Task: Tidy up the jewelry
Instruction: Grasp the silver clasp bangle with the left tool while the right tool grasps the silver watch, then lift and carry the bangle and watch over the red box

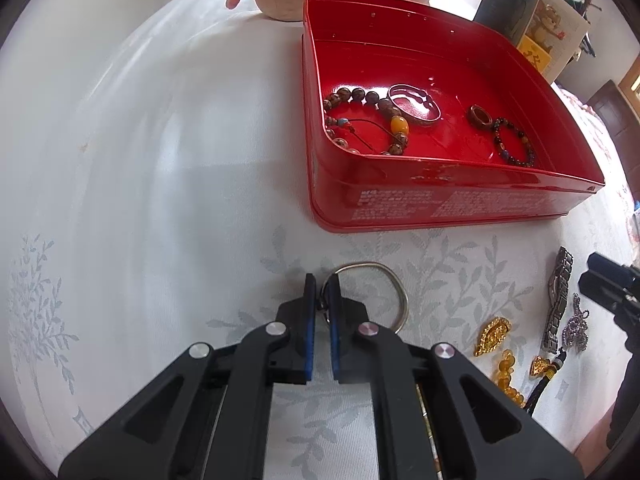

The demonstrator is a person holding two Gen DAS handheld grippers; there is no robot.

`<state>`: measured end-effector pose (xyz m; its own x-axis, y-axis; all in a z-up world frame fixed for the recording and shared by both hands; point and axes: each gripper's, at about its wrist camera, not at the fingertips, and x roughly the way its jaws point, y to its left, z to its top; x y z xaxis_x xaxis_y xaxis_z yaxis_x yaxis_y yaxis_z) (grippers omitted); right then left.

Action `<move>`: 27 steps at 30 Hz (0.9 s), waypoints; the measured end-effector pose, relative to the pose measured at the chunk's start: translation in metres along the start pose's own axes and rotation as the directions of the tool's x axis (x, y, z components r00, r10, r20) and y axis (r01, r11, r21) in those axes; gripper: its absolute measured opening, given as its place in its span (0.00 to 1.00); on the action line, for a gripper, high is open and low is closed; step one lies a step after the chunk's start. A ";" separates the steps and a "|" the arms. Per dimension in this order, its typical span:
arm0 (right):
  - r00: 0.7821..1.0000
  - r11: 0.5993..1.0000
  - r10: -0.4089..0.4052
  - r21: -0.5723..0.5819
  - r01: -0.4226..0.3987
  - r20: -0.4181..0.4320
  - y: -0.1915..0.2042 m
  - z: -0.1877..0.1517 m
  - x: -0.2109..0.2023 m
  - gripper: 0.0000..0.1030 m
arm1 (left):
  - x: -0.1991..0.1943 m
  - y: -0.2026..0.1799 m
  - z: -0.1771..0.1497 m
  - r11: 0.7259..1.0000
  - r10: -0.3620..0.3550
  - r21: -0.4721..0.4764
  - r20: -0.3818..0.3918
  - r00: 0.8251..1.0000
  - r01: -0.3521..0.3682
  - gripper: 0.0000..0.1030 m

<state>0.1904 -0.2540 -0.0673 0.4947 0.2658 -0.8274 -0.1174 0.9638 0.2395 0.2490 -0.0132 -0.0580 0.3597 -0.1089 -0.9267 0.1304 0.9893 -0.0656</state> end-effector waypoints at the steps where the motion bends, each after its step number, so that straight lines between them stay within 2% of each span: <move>1: 1.000 1.000 0.006 0.003 -0.006 -0.010 0.000 -0.001 0.001 0.52 | 0.000 0.000 0.000 1.000 -0.003 0.000 0.000 1.000 0.003 0.04; 8: 0.995 0.999 0.041 0.017 -0.039 -0.093 0.006 -0.004 0.021 0.41 | -0.005 -0.011 -0.003 1.000 -0.021 0.021 -0.004 1.000 0.021 0.04; 11: 0.997 1.000 0.011 -0.006 -0.011 -0.077 0.012 -0.004 0.026 0.38 | -0.005 -0.012 -0.004 0.999 -0.027 0.029 -0.005 1.000 0.028 0.04; 13: 0.998 0.999 0.018 -0.032 -0.020 -0.054 0.017 -0.002 0.028 0.36 | -0.003 -0.012 -0.002 0.999 -0.027 0.032 -0.005 1.000 0.027 0.04; 16: 0.999 0.997 0.036 -0.062 -0.037 -0.024 0.021 0.000 0.032 0.36 | -0.004 -0.012 -0.002 0.999 -0.030 0.033 -0.005 1.000 0.030 0.04; 19: 0.998 0.998 0.043 -0.048 -0.045 -0.035 0.022 0.003 0.032 0.38 | -0.003 -0.011 -0.001 0.999 -0.035 0.031 -0.006 0.999 0.036 0.04; 24: 0.999 0.997 -0.008 -0.071 0.005 -0.044 0.029 0.000 0.032 0.48 | -0.003 -0.010 -0.002 0.999 -0.034 0.033 -0.006 0.999 0.034 0.05; 27: 0.997 0.991 -0.071 -0.116 0.066 -0.032 0.040 -0.005 0.035 0.49 | -0.003 -0.011 -0.001 0.999 -0.030 0.038 -0.005 1.000 0.030 0.06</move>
<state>0.1990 -0.2063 -0.0889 0.4740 0.1978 -0.8580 -0.1830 0.9753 0.1237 0.2455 -0.0234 -0.0550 0.3513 -0.1379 -0.9261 0.1762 0.9812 -0.0792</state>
